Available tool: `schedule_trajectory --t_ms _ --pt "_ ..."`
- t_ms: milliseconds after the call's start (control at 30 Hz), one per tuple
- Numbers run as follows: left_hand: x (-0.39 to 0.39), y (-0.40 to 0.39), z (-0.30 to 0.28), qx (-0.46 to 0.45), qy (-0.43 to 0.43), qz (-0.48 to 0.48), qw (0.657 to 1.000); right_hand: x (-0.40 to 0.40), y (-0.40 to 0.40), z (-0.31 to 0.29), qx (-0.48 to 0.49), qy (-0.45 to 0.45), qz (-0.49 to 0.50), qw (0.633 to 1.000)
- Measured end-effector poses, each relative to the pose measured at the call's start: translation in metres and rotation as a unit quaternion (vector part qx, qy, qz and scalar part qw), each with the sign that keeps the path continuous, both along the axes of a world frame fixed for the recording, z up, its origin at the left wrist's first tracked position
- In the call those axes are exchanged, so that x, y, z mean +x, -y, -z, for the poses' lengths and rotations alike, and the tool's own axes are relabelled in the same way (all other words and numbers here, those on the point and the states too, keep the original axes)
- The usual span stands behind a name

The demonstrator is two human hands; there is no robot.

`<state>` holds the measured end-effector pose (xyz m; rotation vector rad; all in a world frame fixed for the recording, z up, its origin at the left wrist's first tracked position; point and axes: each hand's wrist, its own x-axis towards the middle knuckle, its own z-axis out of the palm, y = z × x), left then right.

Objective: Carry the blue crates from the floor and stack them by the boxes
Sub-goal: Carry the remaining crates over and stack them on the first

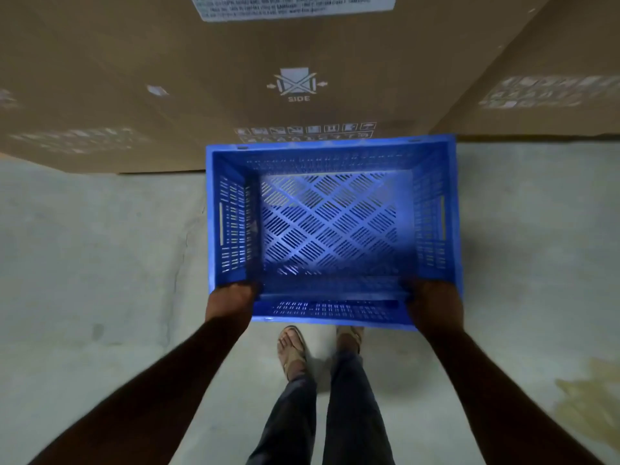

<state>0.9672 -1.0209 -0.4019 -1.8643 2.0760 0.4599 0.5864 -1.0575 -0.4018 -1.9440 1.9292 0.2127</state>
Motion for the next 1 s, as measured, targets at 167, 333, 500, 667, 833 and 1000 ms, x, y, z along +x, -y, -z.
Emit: schedule_trajectory --t_ms 167,333,500,667,833,1000 --pt "0.012 0.025 0.000 0.016 0.043 -0.015 0.999 0.011 -0.001 0.044 0.132 -0.026 0.022 0.991" --pt "0.028 0.029 0.014 0.029 0.089 0.064 0.994 0.028 -0.052 0.067 0.108 0.053 0.092 0.988" --pt "0.024 0.025 0.009 0.049 0.031 0.044 0.997 0.009 -0.066 0.013 -0.093 0.009 0.035 0.995" --pt "0.025 0.018 -0.005 0.092 -0.007 -0.024 0.995 0.014 -0.042 -0.019 -0.096 0.004 -0.012 0.995" --pt "-0.005 -0.015 0.001 0.109 -0.035 0.026 0.993 0.002 -0.007 -0.001 0.042 -0.093 0.010 0.995" --pt "-0.007 -0.020 0.013 0.131 -0.054 -0.024 0.990 -0.029 -0.011 -0.013 -0.003 -0.069 -0.073 0.995"
